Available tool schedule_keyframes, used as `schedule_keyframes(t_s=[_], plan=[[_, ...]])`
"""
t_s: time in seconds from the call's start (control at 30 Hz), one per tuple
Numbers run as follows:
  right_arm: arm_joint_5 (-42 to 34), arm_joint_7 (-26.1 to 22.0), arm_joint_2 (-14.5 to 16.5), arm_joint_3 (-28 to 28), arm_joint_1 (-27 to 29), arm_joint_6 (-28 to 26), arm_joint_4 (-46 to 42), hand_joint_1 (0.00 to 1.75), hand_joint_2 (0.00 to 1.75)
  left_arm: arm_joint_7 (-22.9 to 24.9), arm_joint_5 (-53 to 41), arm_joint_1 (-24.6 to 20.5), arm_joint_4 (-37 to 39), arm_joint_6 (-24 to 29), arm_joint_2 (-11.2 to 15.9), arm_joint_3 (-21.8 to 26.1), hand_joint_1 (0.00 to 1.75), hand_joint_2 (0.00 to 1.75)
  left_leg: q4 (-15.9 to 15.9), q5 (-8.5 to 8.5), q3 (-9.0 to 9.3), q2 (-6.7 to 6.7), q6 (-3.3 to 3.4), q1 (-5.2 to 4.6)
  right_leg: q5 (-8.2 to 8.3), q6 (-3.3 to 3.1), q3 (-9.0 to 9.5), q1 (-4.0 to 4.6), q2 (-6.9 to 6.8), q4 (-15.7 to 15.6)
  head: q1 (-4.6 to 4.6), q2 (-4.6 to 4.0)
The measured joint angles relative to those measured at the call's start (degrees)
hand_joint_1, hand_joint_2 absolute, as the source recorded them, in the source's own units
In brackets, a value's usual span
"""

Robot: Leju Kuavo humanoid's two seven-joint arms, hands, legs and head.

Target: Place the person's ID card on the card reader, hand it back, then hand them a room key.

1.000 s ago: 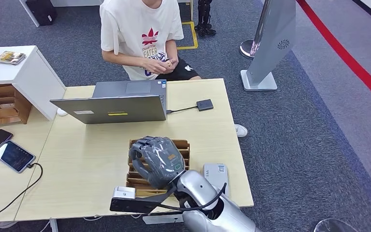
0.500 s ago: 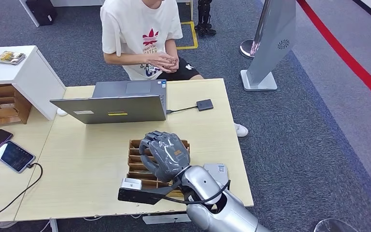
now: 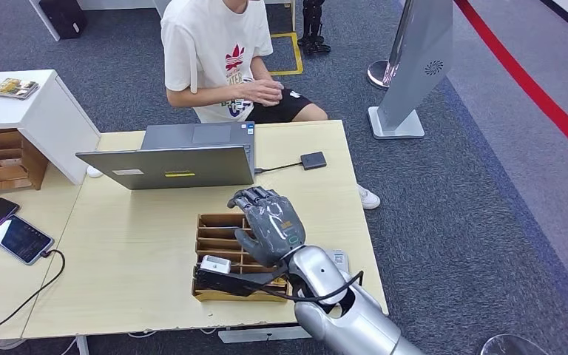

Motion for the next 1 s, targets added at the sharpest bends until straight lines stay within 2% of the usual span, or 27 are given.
schedule_keyframes(t_s=[0.37, 1.0], plan=[[1.9, 0.5, -0.1, -2.2, -0.1, 0.0, 3.3, 0.75, 1.75, 0.0, 0.5, 0.0, 0.0, 0.0, 0.0, -0.1, 0.0, 1.75, 0.0, 0.0, 0.0, 0.0, 0.0, 0.0, 0.0, 0.0, 0.0, 0.0, 0.0, 0.0, 0.01, 0.0], [2.0, 0.5, -0.2, -2.6, -0.1, 0.0, 4.5, 0.77, 1.75, 0.0, 0.6, 0.0, 0.0, 0.0, 0.0, -0.4, 0.0, 1.75, 0.0, 0.0, 0.0, 0.0, 0.0, 0.0, 0.0, 0.0, 0.0, 0.0, 0.0, 0.0, 0.01, 0.0]])
